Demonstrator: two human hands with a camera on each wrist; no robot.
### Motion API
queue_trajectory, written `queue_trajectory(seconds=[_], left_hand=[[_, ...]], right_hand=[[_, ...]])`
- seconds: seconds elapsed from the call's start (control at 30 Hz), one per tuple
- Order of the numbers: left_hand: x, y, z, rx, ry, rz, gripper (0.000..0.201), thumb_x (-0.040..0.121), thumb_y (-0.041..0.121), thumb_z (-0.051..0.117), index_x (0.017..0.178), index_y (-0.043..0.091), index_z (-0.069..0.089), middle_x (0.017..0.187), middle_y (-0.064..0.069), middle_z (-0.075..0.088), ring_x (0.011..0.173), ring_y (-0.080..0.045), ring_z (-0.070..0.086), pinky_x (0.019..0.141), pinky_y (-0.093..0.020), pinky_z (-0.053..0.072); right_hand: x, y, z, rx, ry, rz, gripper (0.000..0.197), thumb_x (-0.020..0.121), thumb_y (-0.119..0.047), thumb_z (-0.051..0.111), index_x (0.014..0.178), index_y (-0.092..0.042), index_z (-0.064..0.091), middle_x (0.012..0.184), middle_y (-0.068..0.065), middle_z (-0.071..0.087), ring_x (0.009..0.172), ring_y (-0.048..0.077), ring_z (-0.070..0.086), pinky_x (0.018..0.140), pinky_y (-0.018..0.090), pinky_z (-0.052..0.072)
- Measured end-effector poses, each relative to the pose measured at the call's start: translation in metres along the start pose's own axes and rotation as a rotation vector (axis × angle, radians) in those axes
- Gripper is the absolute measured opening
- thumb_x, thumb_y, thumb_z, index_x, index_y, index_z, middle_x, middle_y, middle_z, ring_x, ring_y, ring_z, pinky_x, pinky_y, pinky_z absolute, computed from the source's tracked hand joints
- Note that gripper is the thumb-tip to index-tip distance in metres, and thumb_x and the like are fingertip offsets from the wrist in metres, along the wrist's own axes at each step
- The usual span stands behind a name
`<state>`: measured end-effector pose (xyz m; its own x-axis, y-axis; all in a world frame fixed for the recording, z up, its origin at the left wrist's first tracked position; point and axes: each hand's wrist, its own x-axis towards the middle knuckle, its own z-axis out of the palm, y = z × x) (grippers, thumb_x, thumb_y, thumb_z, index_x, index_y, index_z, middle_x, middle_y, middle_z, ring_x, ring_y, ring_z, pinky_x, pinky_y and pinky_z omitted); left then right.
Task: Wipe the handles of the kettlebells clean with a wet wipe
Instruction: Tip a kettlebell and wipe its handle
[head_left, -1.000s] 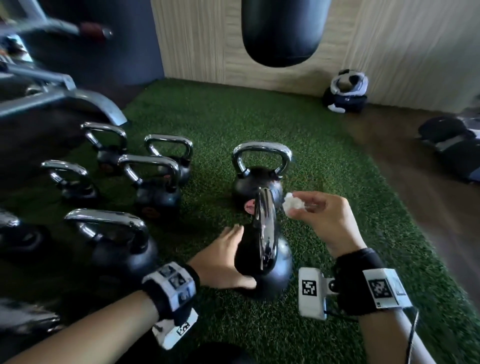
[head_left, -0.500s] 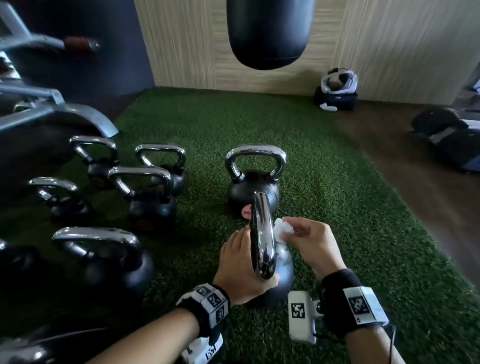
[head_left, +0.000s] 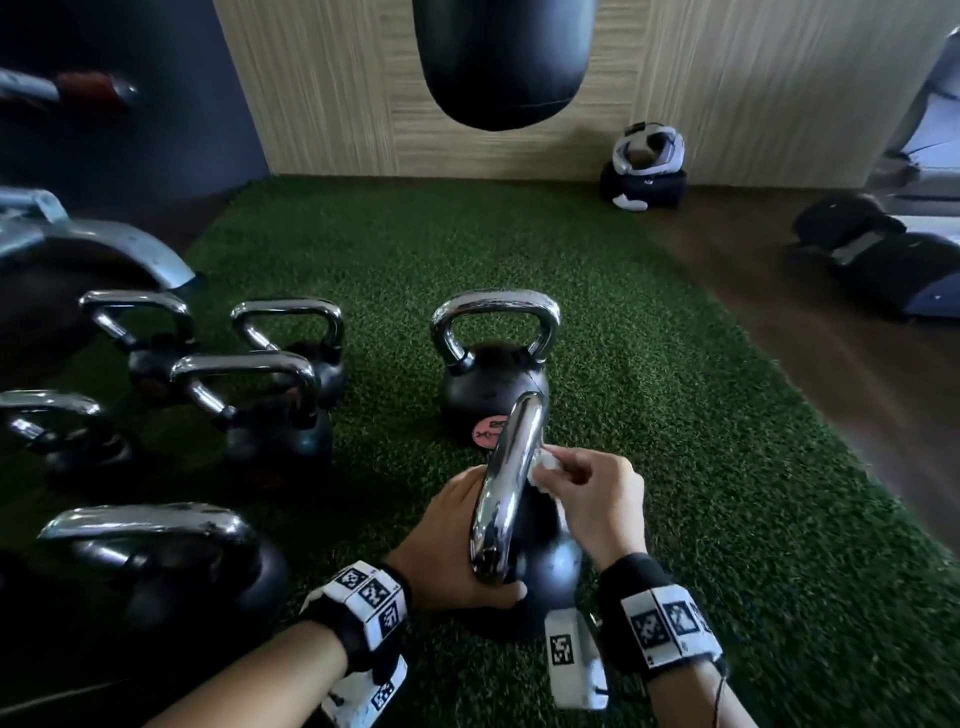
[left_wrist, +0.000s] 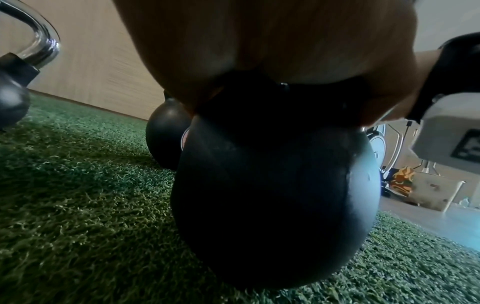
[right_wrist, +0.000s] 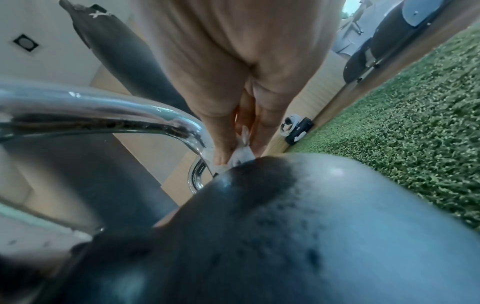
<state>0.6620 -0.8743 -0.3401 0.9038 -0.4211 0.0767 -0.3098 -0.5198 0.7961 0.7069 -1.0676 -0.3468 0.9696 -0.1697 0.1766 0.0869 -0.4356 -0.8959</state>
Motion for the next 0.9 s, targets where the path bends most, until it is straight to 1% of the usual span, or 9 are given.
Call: queue_trajectory(seconds=[0.07,0.17,0.27,0.37,0.5,0.6,0.73,0.8,0.9], left_hand=[[-0.002,0.004,-0.002,0.086,-0.054,-0.118,0.129,0.046,0.069,0.067,0.157,0.02,0.021,0.162,-0.012,0.031,0.152,-0.03,0.029,0.125,-0.035,0.023],[-0.003,0.012,-0.004,0.115,-0.088,-0.149,0.14,0.043,0.073,0.058,0.158,0.007,0.016,0.166,-0.012,0.023,0.154,-0.027,0.023,0.121,-0.025,0.018],[-0.004,0.008,-0.003,0.074,-0.049,-0.111,0.122,0.048,0.069,0.067,0.153,0.025,0.024,0.161,-0.012,0.032,0.151,-0.031,0.029,0.125,-0.03,0.015],[-0.006,0.0,-0.001,0.018,0.049,-0.012,0.094,0.057,0.058,0.081,0.134,0.052,0.029,0.144,0.011,0.041,0.142,-0.031,0.042,0.12,-0.053,0.034],[-0.005,-0.001,-0.002,0.008,0.049,-0.025,0.106,0.053,0.054,0.084,0.125,0.082,0.011,0.138,0.024,0.034,0.14,-0.027,0.045,0.117,-0.051,0.039],[-0.001,-0.007,-0.002,0.036,0.031,-0.079,0.109,0.046,0.055,0.087,0.118,0.082,0.01,0.144,0.008,0.041,0.139,-0.024,0.046,0.115,-0.048,0.042],[-0.001,-0.009,-0.001,0.046,0.035,-0.038,0.106,0.05,0.054,0.086,0.121,0.082,0.012,0.136,0.026,0.035,0.14,-0.023,0.044,0.118,-0.047,0.039],[-0.002,-0.007,0.0,0.047,0.032,-0.041,0.101,0.052,0.055,0.084,0.128,0.068,0.02,0.137,0.026,0.032,0.143,-0.023,0.04,0.12,-0.047,0.036],[0.0,-0.007,0.0,0.096,0.01,-0.085,0.106,0.051,0.054,0.087,0.136,0.049,0.023,0.146,0.011,0.034,0.144,-0.018,0.035,0.121,-0.043,0.033]], right_hand=[[0.007,-0.005,-0.001,0.061,0.035,0.014,0.026,0.082,-0.017,0.085,0.108,-0.019,0.082,0.086,-0.014,0.076,0.072,-0.014,0.064,0.067,0.004,0.05],[0.013,-0.015,-0.002,0.122,0.12,-0.06,0.03,0.083,-0.016,0.085,0.113,-0.017,0.079,0.101,-0.008,0.078,0.083,-0.004,0.068,0.077,0.008,0.056],[0.015,-0.009,-0.002,0.157,0.131,-0.05,0.036,0.081,-0.013,0.086,0.116,-0.018,0.079,0.104,-0.009,0.078,0.087,-0.004,0.069,0.079,0.005,0.053],[0.02,-0.003,-0.003,0.122,0.014,0.044,0.033,0.081,-0.013,0.086,0.111,-0.024,0.079,0.105,-0.007,0.079,0.089,0.003,0.073,0.087,0.024,0.06],[0.03,-0.011,-0.006,0.078,-0.003,0.007,0.028,0.083,-0.011,0.085,0.106,-0.025,0.08,0.104,-0.002,0.08,0.09,0.011,0.076,0.089,0.04,0.063],[0.026,-0.021,-0.01,0.081,0.132,-0.126,0.025,0.085,-0.016,0.084,0.108,-0.025,0.082,0.102,-0.008,0.081,0.09,0.005,0.076,0.084,0.031,0.063],[0.026,-0.021,-0.01,0.038,0.123,-0.141,0.032,0.083,-0.01,0.085,0.113,-0.022,0.08,0.105,-0.006,0.08,0.09,0.002,0.074,0.086,0.028,0.062],[0.028,-0.022,-0.012,0.03,0.077,-0.136,0.033,0.083,-0.012,0.084,0.114,-0.023,0.08,0.105,-0.006,0.08,0.089,0.001,0.074,0.086,0.03,0.063],[0.018,-0.03,-0.019,-0.015,0.09,-0.22,0.033,0.087,-0.007,0.08,0.116,-0.022,0.079,0.106,-0.011,0.078,0.086,-0.002,0.073,0.077,0.008,0.055]])
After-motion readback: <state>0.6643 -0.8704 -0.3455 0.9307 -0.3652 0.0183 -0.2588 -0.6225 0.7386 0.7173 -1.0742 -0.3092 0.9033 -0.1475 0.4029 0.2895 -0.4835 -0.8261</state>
